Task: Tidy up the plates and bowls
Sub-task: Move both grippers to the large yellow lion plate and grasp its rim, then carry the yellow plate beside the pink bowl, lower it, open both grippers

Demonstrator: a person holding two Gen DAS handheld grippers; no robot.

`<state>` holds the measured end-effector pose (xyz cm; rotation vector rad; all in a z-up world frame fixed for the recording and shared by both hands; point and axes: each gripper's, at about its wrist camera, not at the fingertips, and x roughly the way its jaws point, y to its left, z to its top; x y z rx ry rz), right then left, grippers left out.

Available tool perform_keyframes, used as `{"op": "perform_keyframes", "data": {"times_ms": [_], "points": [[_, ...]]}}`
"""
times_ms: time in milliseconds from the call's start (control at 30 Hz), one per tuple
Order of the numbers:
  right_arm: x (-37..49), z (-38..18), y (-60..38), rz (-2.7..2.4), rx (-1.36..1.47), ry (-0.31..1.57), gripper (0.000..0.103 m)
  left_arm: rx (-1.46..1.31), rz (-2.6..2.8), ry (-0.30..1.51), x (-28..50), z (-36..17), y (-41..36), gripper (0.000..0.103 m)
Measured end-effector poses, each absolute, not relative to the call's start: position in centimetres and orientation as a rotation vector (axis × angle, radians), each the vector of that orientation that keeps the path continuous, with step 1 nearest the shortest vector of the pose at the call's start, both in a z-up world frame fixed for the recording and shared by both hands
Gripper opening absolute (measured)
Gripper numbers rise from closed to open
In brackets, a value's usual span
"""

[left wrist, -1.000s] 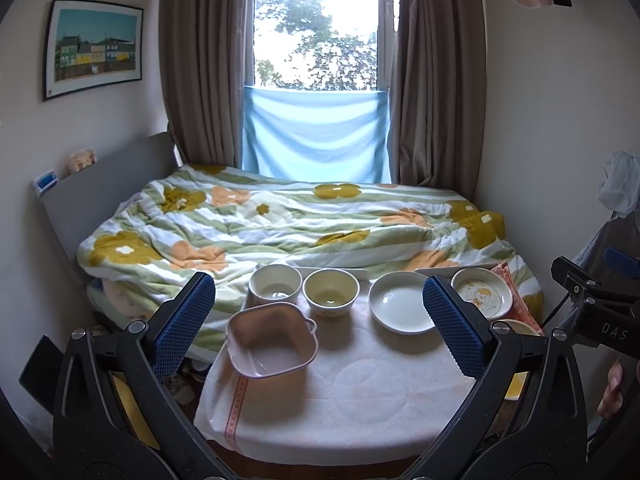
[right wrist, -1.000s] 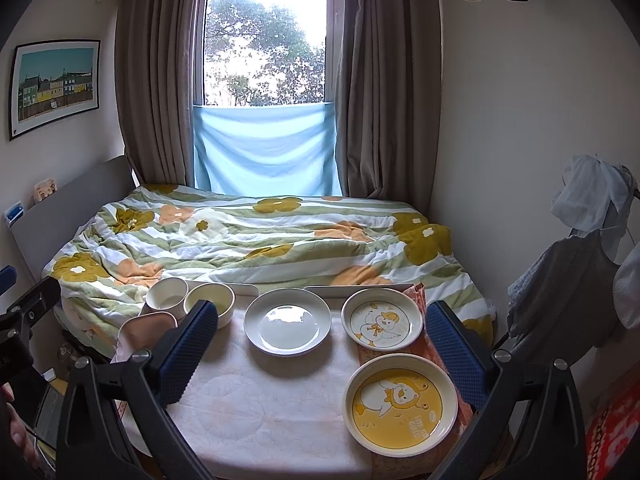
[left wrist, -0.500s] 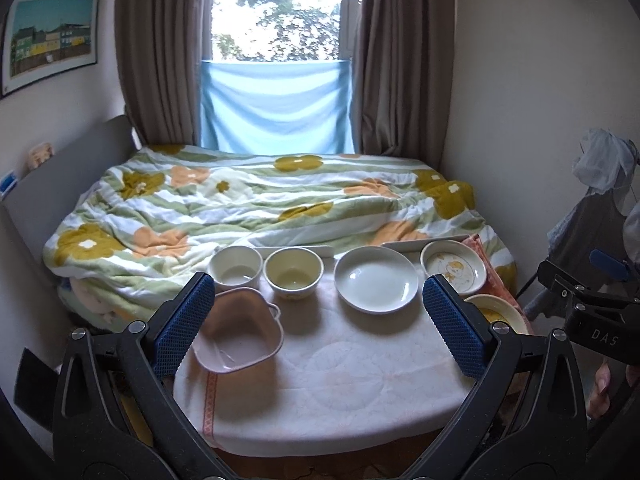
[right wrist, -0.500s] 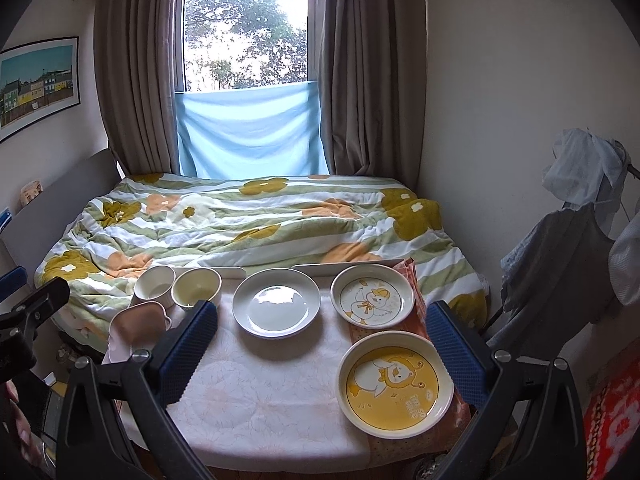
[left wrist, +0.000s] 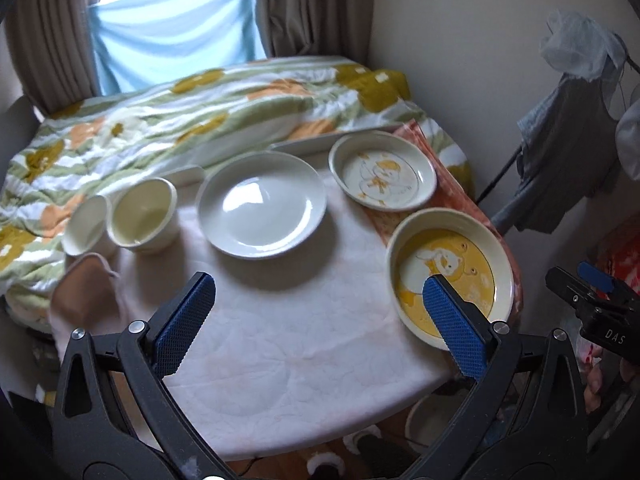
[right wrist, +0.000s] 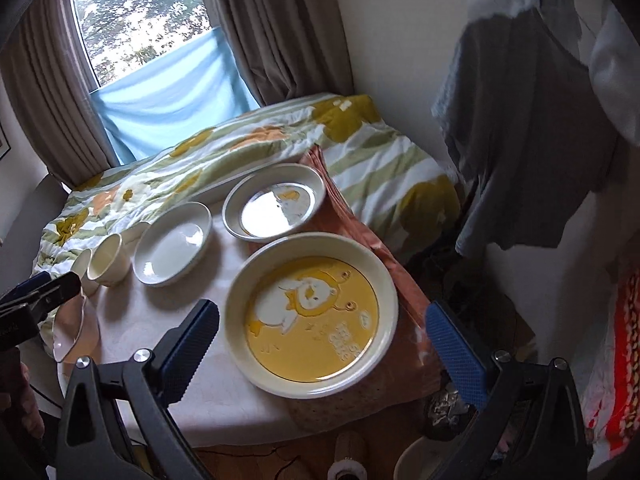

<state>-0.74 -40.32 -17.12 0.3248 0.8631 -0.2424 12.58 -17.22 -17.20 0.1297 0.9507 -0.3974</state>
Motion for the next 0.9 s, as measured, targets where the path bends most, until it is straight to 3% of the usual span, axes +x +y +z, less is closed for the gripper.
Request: {"op": "perform_keyframes", "data": {"times_ms": [67, 167, 233, 467, 533, 733, 900], "points": [[-0.5, -19.5, -42.3, -0.22, 0.379, 0.895, 0.092, 0.13, -0.436, 1.02, 14.0, -20.2, -19.6, 0.103], [0.1, -23.3, -44.7, -0.161, 0.482, 0.959, 0.073, 0.112, -0.496, 1.116, 15.9, -24.5, -23.0, 0.097], [0.2, -25.6, -46.2, -0.135, 0.537, 0.998, 0.06, 0.109, -0.53, 1.167, 16.8, -26.8, -24.9, 0.088], [2.2, -28.8, -48.3, -0.054, 0.619, 1.022, 0.042, 0.125, -0.544, 1.282, 18.2, -31.3, -27.6, 0.062], [3.0, -29.5, -49.0, -0.035, 0.629, 1.033, 0.029, 0.122, -0.546, 1.296, 18.4, -31.9, -28.0, 0.05], [4.2, -29.8, -49.1, -0.015, 0.606, 1.046, 0.016, 0.127, -0.57, 1.298, 18.5, -32.2, -28.8, 0.02], [5.0, -30.4, -49.3, -0.002, 0.594, 1.076, 0.01, 0.149, -0.569, 1.29, 18.7, -32.1, -29.7, 0.02]]}}
